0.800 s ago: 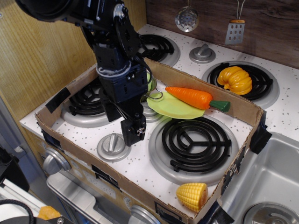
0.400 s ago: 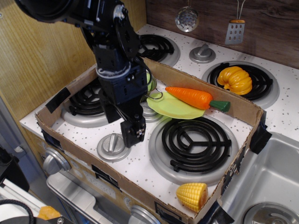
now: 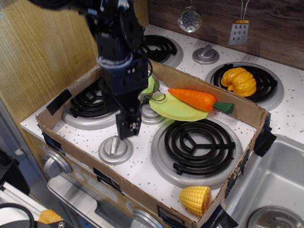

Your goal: Take carrot off plate

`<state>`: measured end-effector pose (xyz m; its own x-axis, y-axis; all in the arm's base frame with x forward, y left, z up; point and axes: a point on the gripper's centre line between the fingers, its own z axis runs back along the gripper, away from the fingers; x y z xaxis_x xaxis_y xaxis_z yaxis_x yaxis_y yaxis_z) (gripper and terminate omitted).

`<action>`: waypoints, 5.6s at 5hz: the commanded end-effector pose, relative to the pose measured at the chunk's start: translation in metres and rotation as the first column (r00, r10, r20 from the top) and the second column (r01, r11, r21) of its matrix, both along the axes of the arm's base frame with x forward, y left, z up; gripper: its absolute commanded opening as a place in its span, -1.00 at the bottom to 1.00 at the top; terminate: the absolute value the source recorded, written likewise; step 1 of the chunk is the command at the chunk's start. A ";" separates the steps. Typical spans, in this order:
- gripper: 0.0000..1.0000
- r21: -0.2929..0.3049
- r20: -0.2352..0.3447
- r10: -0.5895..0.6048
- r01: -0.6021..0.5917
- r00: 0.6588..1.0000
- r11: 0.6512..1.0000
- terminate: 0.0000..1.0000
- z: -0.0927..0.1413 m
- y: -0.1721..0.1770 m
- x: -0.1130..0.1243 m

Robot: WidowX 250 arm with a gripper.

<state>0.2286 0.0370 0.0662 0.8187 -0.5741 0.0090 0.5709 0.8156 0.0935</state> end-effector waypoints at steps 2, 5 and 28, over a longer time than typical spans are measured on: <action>1.00 0.041 0.165 -0.527 0.528 0.834 0.848 -1.00 0.043 -0.041 0.043; 1.00 0.008 0.144 -0.823 0.831 0.549 0.556 -1.00 0.025 -0.086 0.067; -1.00 0.088 0.209 -0.406 0.396 0.890 0.914 -1.00 -0.051 -0.033 0.004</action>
<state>0.2333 0.0132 0.0109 0.5020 -0.8552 0.1293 0.8150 0.5177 0.2603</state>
